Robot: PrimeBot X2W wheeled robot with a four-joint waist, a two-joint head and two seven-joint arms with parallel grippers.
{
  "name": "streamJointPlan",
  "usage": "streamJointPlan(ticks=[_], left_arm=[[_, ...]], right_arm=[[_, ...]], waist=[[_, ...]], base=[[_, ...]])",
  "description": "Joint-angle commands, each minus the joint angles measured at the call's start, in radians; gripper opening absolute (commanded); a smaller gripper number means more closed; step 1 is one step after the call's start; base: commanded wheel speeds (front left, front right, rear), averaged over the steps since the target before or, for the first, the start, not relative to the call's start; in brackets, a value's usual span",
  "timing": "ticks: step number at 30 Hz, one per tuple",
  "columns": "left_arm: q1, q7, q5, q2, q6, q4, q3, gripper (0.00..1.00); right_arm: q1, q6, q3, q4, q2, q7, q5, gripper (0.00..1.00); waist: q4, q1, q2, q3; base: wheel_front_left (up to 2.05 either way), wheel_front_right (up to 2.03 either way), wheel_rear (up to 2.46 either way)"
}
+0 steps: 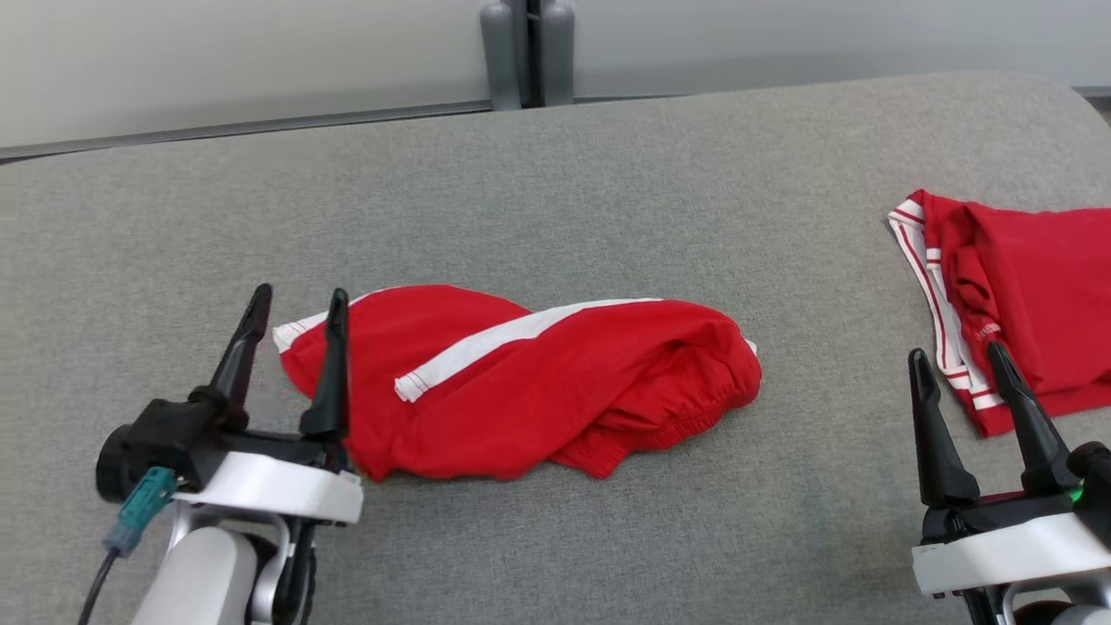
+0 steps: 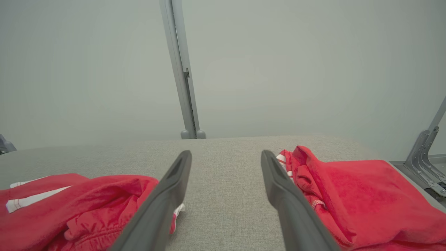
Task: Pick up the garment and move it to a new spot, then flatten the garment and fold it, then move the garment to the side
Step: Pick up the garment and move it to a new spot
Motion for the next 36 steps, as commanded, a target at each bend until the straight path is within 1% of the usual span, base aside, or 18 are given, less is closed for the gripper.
streamJointPlan(ticks=[1, 4, 5, 10, 14, 20, 26, 29, 36], left_arm=[[0.029, -0.004, -0.006, 0.019, 0.007, -0.006, 0.033, 1.0], [0.079, -0.004, -0.012, 0.047, 0.005, -0.003, 0.078, 1.0], [0.112, -0.004, -0.013, 0.067, 0.002, -0.005, 0.098, 1.0], [0.192, 0.005, -0.025, 0.097, 0.006, -0.03, 0.118, 1.0], [0.233, 0.023, -0.028, 0.101, 0.014, -0.05, 0.113, 1.0], [0.307, 0.058, -0.033, 0.092, 0.035, -0.099, 0.096, 1.0], [0.337, 0.079, -0.031, 0.093, 0.051, -0.131, 0.086, 1.0], [0.336, 0.074, -0.038, 0.099, 0.042, -0.121, 0.088, 1.0], [0.33, 0.077, -0.041, 0.097, 0.05, -0.121, 0.082, 1.0]], right_arm=[[0.015, 0.0, -0.001, -0.003, -0.011, 0.01, 0.009, 1.0], [0.032, 0.0, 0.001, 0.002, -0.018, 0.022, 0.01, 1.0], [0.046, 0.0, 0.002, 0.005, -0.023, 0.03, 0.014, 1.0], [0.081, 0.0, 0.009, 0.013, -0.031, 0.047, 0.02, 1.0], [0.102, 0.0, 0.011, 0.017, -0.035, 0.057, 0.025, 1.0], [0.145, 0.0, 0.008, 0.013, -0.041, 0.077, 0.024, 1.0], [0.161, 0.0, -0.005, -0.004, -0.046, 0.091, 0.027, 1.0], [0.159, 0.0, -0.008, -0.009, -0.047, 0.096, 0.027, 1.0], [0.16, 0.0, -0.01, -0.015, -0.04, 0.101, 0.026, 1.0]], waist=[[0.043, 0.0, 0.0, -0.047], [0.059, 0.0, 0.0, -0.08], [0.067, 0.0, 0.0, -0.102], [0.079, 0.0, 0.0, -0.15], [0.079, 0.0, 0.0, -0.178], [0.076, 0.0, 0.0, -0.227], [0.076, 0.0, 0.0, -0.234], [0.076, 0.0, 0.0, -0.232], [0.077, 0.0, 0.0, -0.229]], base=[[0.0, 0.0, 0.0], [0.0, 0.0, 0.0], [0.0, 0.0, 0.0], [0.0, 0.0, 0.0], [0.0, 0.0, 0.0], [0.0, 0.0, 0.0], [0.0, 0.0, 0.0], [0.0, 0.0, 0.0], [0.0, 0.0, 0.0]])
